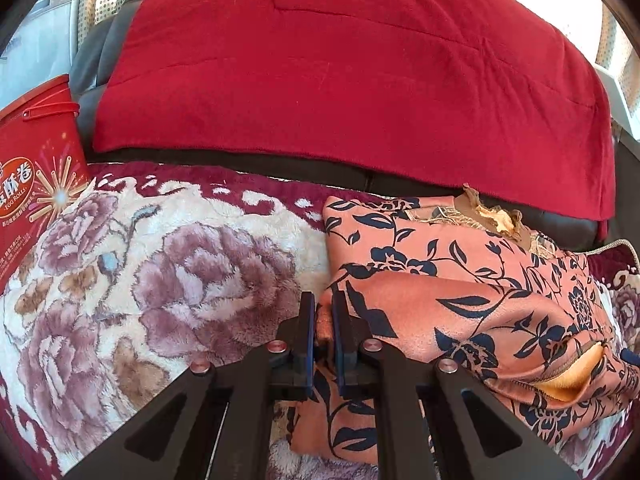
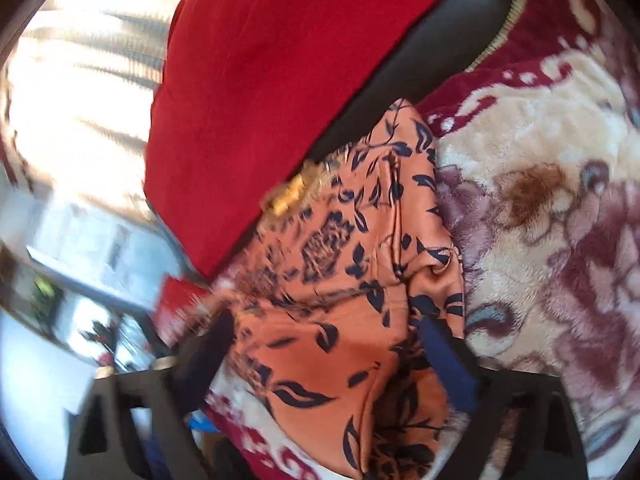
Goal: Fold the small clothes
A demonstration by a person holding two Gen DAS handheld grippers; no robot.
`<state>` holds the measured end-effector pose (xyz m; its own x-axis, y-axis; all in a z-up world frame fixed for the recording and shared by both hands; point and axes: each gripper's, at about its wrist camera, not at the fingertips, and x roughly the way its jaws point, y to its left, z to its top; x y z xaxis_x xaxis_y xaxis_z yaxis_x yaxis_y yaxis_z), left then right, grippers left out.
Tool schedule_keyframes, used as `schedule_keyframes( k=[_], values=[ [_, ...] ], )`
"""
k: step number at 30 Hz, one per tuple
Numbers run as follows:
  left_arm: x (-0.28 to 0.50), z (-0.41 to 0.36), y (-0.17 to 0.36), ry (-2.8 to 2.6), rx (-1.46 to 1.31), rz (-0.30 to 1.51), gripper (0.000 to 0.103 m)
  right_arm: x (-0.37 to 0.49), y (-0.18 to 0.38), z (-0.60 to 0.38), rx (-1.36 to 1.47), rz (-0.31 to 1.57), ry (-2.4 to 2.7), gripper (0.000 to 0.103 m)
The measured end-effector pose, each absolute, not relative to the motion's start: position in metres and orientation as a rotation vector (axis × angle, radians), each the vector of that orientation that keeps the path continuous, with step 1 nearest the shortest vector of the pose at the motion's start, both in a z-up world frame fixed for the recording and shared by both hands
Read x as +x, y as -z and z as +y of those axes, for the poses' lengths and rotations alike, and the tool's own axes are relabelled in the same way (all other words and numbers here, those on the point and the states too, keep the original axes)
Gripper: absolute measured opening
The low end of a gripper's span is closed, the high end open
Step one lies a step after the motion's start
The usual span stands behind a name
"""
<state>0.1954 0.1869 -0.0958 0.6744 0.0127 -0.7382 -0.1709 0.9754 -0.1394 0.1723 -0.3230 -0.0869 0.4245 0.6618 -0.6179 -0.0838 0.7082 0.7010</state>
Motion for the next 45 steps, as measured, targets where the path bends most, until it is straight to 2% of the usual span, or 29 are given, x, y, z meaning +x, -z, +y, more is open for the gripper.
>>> schedule_keyframes(
  k=[3, 9, 13, 14, 15, 20, 21, 22, 24, 33, 34, 36, 38, 40, 45],
  values=[
    [0.196, 0.186, 0.097, -0.107, -0.204, 0.828, 0.008, 0.181, 0.087, -0.301, 0.506, 1.092, -0.528, 0.045],
    [0.195, 0.187, 0.096, -0.104, -0.197, 0.825, 0.008, 0.196, 0.108, -0.271, 0.249, 1.173, -0.482, 0.037],
    [0.194, 0.188, 0.097, -0.102, -0.193, 0.825, 0.008, 0.188, 0.101, -0.266, 0.203, 1.116, -0.448, 0.041],
    [0.194, 0.188, 0.098, -0.102, -0.192, 0.826, 0.008, 0.187, 0.100, -0.266, 0.202, 1.108, -0.448, 0.044],
    [0.194, 0.188, 0.099, -0.102, -0.191, 0.827, 0.008, 0.187, 0.103, -0.265, 0.204, 1.115, -0.456, 0.051],
    [0.194, 0.188, 0.103, -0.105, -0.196, 0.836, 0.008, 0.190, 0.111, -0.254, 0.153, 1.149, -0.469, 0.052],
    [0.194, 0.188, 0.104, -0.106, -0.195, 0.837, 0.008, 0.189, 0.109, -0.252, 0.131, 1.147, -0.460, 0.041],
    [0.194, 0.187, 0.105, -0.108, -0.194, 0.838, 0.008, 0.188, 0.108, -0.249, 0.096, 1.145, -0.443, 0.018],
    [0.195, 0.187, 0.105, -0.110, -0.193, 0.838, 0.008, 0.186, 0.108, -0.242, 0.048, 1.145, -0.426, 0.008],
    [0.185, 0.180, 0.083, -0.121, -0.144, 0.762, 0.008, 0.161, 0.081, -0.235, -0.031, 1.057, -0.389, 0.005],
    [0.184, 0.179, 0.082, -0.118, -0.134, 0.759, 0.008, 0.160, 0.080, -0.238, -0.009, 1.049, -0.401, 0.008],
    [0.183, 0.177, 0.081, -0.112, -0.121, 0.757, 0.008, 0.165, 0.084, -0.250, 0.075, 1.060, -0.416, 0.009],
    [0.182, 0.177, 0.081, -0.112, -0.122, 0.758, 0.008, 0.169, 0.089, -0.264, 0.172, 1.070, -0.408, 0.023],
    [0.181, 0.178, 0.081, -0.110, -0.127, 0.758, 0.008, 0.168, 0.088, -0.284, 0.268, 1.045, -0.385, 0.084],
    [0.179, 0.181, 0.082, -0.114, -0.131, 0.757, 0.008, 0.174, 0.081, -0.304, 0.356, 1.012, -0.388, 0.085]
  ],
)
